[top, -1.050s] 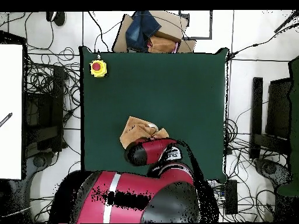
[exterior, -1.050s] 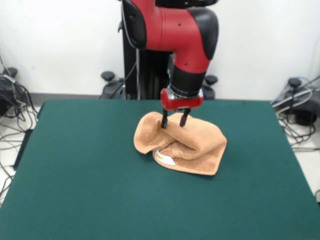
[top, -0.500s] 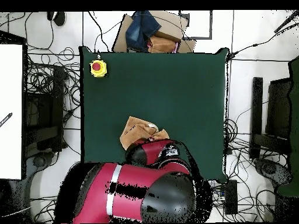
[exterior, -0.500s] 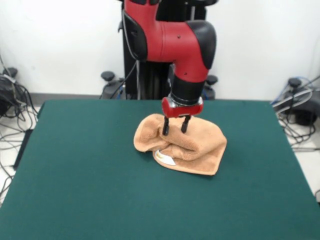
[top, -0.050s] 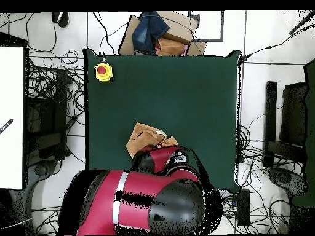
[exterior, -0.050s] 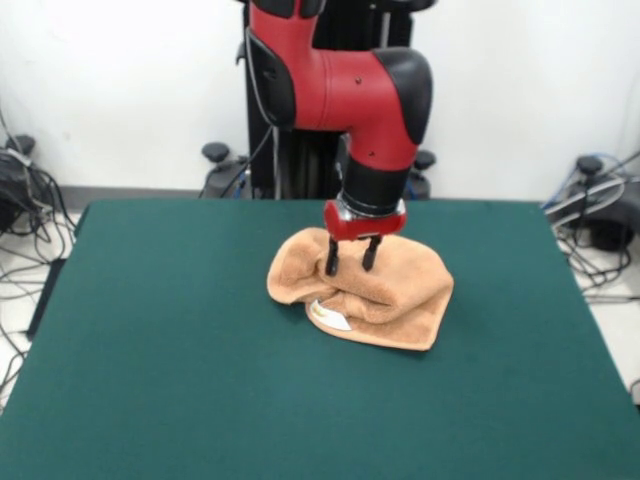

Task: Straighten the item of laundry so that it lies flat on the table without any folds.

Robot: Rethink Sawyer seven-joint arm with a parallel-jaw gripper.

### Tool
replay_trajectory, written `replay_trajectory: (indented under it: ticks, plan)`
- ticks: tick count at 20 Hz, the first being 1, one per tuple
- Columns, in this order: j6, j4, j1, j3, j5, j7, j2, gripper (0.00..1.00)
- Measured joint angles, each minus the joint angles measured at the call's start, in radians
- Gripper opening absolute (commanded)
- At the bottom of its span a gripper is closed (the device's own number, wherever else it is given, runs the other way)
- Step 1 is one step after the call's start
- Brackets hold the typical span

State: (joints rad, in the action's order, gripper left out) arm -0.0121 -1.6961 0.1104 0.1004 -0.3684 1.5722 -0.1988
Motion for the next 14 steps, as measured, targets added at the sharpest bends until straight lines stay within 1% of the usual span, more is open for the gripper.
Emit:
replay_trajectory:
  ticks: [12, 13, 14]
  plan:
    - [0.035, 0.002, -0.005, 0.007, 0.0, 0.0, 0.016, 1.0]
    - [0.036, 0.002, -0.005, 0.007, 0.0, 0.0, 0.016, 0.0]
    - [0.035, 0.001, -0.005, 0.007, 0.0, 0.0, 0.017, 0.0]
